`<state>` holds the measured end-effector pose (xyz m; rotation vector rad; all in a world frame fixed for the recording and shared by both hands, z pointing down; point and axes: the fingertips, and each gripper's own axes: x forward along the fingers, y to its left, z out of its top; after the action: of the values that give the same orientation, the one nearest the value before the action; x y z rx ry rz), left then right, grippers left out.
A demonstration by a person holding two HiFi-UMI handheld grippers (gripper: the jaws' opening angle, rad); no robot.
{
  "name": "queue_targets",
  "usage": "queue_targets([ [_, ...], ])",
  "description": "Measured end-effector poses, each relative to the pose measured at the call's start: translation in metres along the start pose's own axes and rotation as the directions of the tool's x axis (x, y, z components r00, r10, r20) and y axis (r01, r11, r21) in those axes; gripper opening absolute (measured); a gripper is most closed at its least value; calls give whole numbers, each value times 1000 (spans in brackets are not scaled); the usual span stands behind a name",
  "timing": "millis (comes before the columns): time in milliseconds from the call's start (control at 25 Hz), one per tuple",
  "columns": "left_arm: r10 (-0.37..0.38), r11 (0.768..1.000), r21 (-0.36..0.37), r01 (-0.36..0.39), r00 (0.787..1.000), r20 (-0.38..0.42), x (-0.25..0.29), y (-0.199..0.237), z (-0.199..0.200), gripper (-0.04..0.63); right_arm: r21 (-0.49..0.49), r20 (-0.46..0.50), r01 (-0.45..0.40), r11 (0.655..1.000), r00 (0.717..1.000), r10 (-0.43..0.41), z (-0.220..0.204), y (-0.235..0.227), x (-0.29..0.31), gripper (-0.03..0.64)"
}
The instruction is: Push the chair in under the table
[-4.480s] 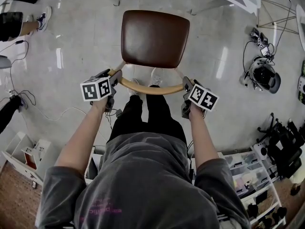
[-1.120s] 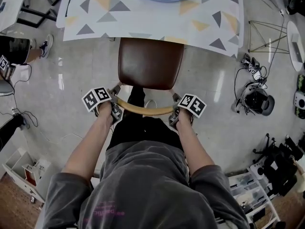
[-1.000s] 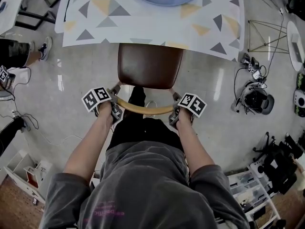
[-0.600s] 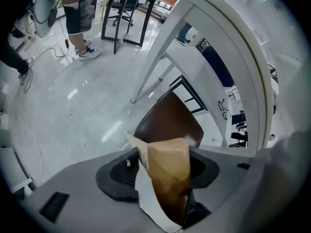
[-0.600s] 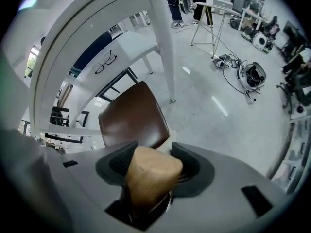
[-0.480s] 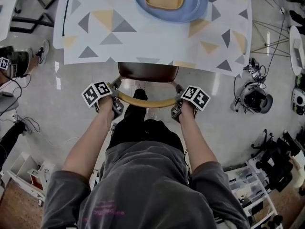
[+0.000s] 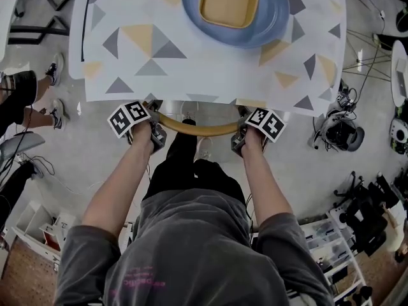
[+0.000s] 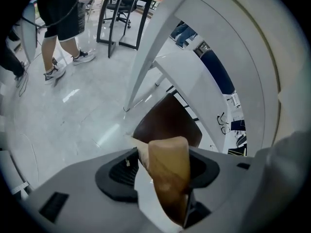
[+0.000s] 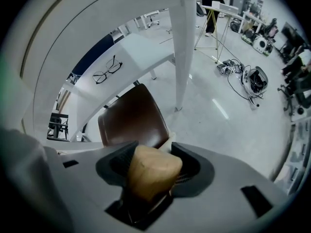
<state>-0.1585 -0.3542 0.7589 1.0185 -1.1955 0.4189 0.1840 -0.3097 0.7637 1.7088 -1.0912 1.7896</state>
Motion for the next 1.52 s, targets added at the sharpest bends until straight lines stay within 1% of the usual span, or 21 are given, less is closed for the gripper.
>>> queue_targets([
  [200, 12, 999, -41, -13, 999, -32, -1, -9, 0, 250, 30, -1, -4, 1000, 1000, 4, 2, 3, 4, 212],
  [480, 5, 999, -52, -6, 1000, -16, 5, -10, -5, 252, 43, 27, -5, 999, 1000, 4, 8, -4, 8, 212],
  [720, -14, 1000, -18, 15, 999, 37, 10, -9, -1, 253, 35, 21, -3, 999, 1000, 3, 8, -8, 10, 213],
  [840, -22, 1000, -12, 23, 998, 58, 12, -7, 0, 255, 30, 34, -10, 1000, 999, 9, 7, -9, 11, 213],
  [1040, -30, 1000, -6, 31, 997, 64, 12, -8, 0, 262, 21, 41, -29, 999, 999, 28, 8, -6, 12, 213],
  [1280, -38, 999, 22, 37, 998, 59, 12, -10, -2, 284, 17, 43, -42, 999, 998, 42, 8, -5, 12, 220],
  [1360, -41, 999, 20, 40, 998, 55, 11, -11, -2, 293, 22, 45, -53, 998, 998, 52, 8, -5, 11, 223],
  [1520, -35, 999, 41, 32, 997, 66, 8, -12, -2, 293, 27, 51, -81, 996, 996, 79, 8, -4, 10, 233],
])
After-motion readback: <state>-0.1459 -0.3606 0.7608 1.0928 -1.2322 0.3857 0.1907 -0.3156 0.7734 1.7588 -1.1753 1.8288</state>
